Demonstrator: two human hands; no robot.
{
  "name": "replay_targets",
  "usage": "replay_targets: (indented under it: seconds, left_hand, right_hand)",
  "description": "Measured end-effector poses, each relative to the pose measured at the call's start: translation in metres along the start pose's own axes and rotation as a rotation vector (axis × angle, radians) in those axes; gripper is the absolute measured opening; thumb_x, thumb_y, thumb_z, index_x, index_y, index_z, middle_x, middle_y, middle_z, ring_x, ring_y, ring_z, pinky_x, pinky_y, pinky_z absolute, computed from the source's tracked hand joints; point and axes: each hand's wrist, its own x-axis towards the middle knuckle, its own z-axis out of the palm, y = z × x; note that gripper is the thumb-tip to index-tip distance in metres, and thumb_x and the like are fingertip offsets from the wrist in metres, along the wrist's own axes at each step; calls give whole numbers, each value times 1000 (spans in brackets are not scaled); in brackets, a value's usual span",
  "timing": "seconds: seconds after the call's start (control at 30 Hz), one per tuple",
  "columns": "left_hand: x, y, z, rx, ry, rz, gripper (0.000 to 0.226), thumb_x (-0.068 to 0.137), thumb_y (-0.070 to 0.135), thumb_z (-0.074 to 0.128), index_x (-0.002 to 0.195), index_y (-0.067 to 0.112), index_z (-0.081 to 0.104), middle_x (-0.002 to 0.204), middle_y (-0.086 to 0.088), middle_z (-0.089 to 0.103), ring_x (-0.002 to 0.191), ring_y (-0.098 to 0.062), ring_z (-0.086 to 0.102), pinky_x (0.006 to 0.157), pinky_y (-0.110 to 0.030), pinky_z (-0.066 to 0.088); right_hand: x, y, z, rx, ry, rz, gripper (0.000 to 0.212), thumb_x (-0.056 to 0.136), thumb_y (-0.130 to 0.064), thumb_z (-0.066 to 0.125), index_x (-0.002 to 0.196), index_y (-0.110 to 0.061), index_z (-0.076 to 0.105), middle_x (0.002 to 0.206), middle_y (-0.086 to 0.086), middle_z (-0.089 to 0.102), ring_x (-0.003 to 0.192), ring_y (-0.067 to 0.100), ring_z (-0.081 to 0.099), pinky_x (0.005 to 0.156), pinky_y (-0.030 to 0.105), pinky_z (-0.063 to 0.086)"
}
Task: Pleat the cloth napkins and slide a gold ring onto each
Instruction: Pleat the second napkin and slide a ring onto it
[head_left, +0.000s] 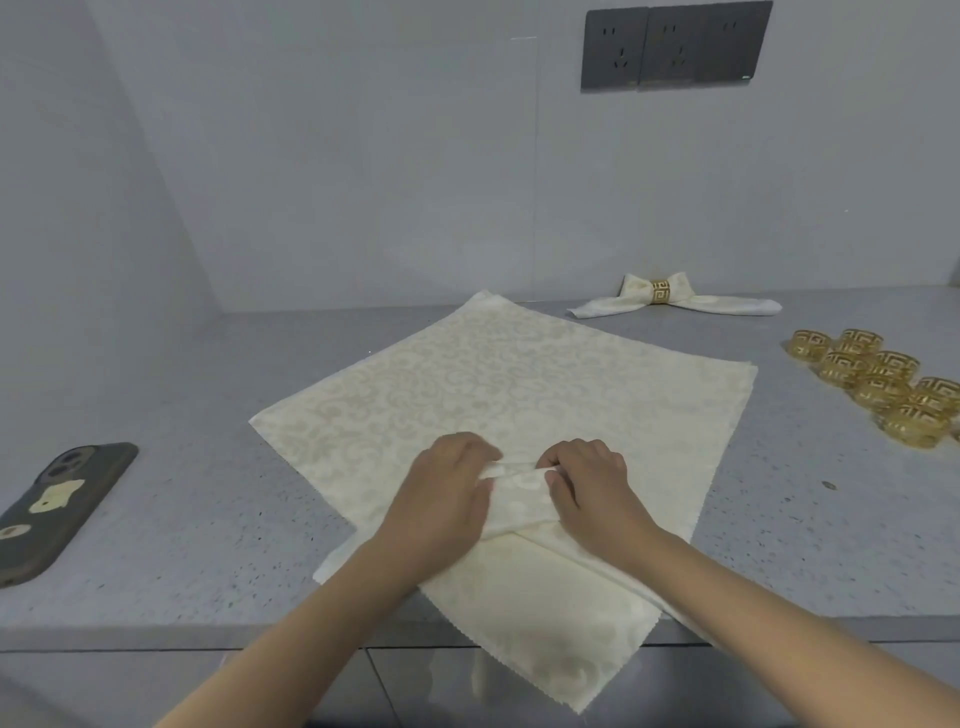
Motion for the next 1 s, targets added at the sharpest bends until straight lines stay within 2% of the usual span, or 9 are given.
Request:
replay_targets:
  seconds: [0.1,0.13,0.27,0.37,0.47,0.6,0.73,0.83,1.0]
  left_hand:
    - [9,7,13,-63,-225,128,56,97,48,22,147,26,32,151,11,26,142,-5,17,118,-25,2]
    - [11,4,17,-48,-285,135,57,97,49,20,149,28,24,153,12,22,143,-4,14,118,-27,0]
    - [13,-3,24,-71,-262,115,60,93,50,17,147,27,32,147,11,40,134,-7,34,112,-30,20]
    - [16,-3,22,-115,-249,118,50,97,39,27,145,28,36,143,15,44,129,-3,37,108,-25,21]
    - [18,-5,22,-113,-268,134,48,98,33,30,146,31,33,142,17,43,127,-3,37,109,-29,22]
    - [18,-7,22,-75,-275,194,54,96,44,19,147,31,28,151,13,33,131,-3,32,111,-28,19]
    - [19,-7,20,4,-358,244,66,91,58,15,150,29,18,155,16,19,137,1,20,109,-20,8]
    - [25,-5,21,4,-363,196,65,91,54,13,149,28,26,148,15,35,127,-4,33,108,-24,15]
    - [32,-6,23,-18,-289,168,51,98,40,28,148,32,29,103,19,52,88,1,35,93,-28,31]
  right_hand:
    - [1,1,0,28,19,22,15,96,-15,46,105,-20,56,98,-11,50,95,10,39,84,24,21]
    - [1,1,0,55,30,33,14,95,-16,48,105,-19,56,99,-10,50,97,10,40,86,24,22]
    - [-7,2,-9,96,121,-88,23,89,-41,46,99,-23,56,101,-12,53,101,9,42,93,27,26]
    - [-19,8,-14,20,4,-304,36,82,-60,53,104,-32,54,119,-13,50,118,6,35,104,21,17]
    - [-23,19,-13,-35,-57,-367,38,81,-60,56,111,-37,51,134,-8,47,130,10,29,108,22,13]
    - [-16,23,-16,18,10,-362,18,87,-42,55,99,-31,63,110,-8,65,112,5,50,94,21,31]
    - [-8,20,-23,3,46,-364,21,86,-34,53,86,-21,70,85,-8,71,82,13,64,80,16,40]
    - [-5,18,-28,-11,34,-339,25,86,-35,53,90,-19,70,81,-8,71,74,14,64,70,23,47]
    - [2,22,-31,24,-14,-244,25,88,-29,58,112,-23,64,94,-11,70,80,12,57,69,8,33]
